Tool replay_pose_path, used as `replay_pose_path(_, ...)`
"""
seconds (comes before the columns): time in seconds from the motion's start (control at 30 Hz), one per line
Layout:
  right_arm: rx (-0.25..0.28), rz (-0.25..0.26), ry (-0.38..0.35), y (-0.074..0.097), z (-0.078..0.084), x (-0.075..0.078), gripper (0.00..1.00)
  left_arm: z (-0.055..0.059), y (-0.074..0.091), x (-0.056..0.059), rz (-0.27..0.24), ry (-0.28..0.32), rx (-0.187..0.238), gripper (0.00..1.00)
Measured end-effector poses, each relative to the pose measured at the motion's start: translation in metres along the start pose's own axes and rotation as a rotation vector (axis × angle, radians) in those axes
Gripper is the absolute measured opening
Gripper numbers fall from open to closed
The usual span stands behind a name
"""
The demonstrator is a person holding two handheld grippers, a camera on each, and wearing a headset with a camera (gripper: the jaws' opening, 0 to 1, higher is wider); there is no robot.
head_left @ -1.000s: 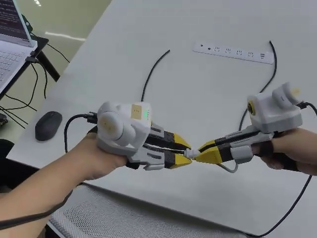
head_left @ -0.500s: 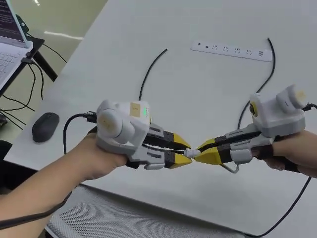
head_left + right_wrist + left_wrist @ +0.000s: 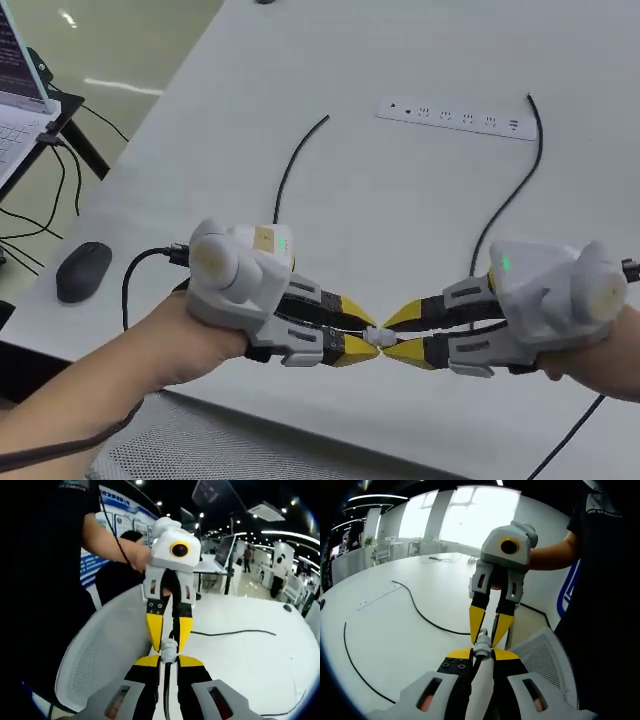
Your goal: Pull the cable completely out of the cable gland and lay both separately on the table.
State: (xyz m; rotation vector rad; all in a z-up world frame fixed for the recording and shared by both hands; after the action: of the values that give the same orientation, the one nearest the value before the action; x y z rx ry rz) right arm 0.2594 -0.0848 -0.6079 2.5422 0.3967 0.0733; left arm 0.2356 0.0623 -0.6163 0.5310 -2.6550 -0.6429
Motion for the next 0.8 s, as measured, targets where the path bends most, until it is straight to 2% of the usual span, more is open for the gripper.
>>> replay_pose_path(0.17, -0.04, 0.068, 0.127, 0.0, -0.002, -0.01, 0.07, 0.002, 0.001, 0.003, 0.005, 0.02, 0.002, 0.14)
replay_pose_path(0.27, -0.05, 0.113, 0.151, -0.001, -0.004, -0.015, 0.07, 0.003, 0.002, 0.002, 0.009, 0.059, 0.015, 0.14)
replay_pose_path(0.47, -0.143, 0.209, 0.292, -0.012, -0.008, -0.026, 0.07, 0.007, 0.001, 0.006, 0.024, 0.063, 0.014, 0.14)
replay_pose_path(0.57, -0.164, 0.233, 0.303, -0.018, -0.012, -0.031, 0.07, 0.01, 0.005, 0.007, 0.039, 0.067, 0.017, 0.14)
replay_pose_path(0.8, -0.17, 0.275, 0.214, -0.03, -0.023, -0.033, 0.08, 0.015, 0.018, 0.003, 0.094, 0.052, 0.02, 0.14)
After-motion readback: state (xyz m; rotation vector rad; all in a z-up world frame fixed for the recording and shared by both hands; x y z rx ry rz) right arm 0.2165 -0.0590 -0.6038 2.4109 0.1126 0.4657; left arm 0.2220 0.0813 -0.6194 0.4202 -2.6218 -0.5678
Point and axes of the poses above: the centre of the closed fingertips' face, and the gripper's own axes: y roughly backward along the fingers, x roughly to its right, z roughly out of its underside, the point moved 9 cm from there along y, roughly backward along the fingers, and after that the axes turned 4 degrees about -z, right-handed, at the moved point
